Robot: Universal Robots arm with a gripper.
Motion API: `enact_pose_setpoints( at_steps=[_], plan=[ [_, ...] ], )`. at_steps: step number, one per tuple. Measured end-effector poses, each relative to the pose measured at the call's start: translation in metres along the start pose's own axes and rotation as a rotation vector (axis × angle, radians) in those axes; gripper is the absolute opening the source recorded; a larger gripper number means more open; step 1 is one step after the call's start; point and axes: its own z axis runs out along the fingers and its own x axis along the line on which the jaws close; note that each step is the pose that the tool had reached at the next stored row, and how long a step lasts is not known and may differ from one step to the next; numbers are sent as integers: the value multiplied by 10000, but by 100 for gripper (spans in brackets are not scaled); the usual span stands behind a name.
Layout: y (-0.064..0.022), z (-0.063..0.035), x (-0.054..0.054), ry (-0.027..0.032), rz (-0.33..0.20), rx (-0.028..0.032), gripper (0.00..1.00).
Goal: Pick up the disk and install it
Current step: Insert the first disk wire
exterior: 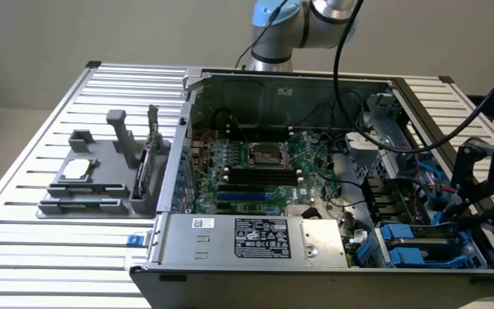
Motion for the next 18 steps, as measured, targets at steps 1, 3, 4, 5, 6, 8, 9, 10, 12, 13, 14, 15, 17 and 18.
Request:
enact_pose_setpoints(
  at_steps=[1, 3, 4, 5, 6, 8, 9, 10, 12, 13, 14, 15, 17, 18],
  plan=[
    [0, 1, -1, 10, 6, -8, 28],
    [3, 2, -3, 31, 16, -25, 28],
    [8, 3, -6, 41, 16, -33, 28],
    [11, 3, -9, 51, 16, -41, 28],
    [13, 4, -11, 65, 17, -51, 28],
    [15, 8, -13, 96, 17, -74, 28],
    [16, 10, -14, 114, 15, -87, 28],
    [17, 12, -15, 132, 13, -100, 28],
    [21, 15, -18, 165, 9, -124, 28],
    [22, 16, -19, 179, 8, -134, 28],
    [24, 17, -21, 193, 7, -145, 28],
    [25, 18, -22, 206, 7, -155, 28],
    [28, 19, -24, 224, 5, -168, 28],
    [29, 20, -25, 235, 4, -175, 28]
  ],
)
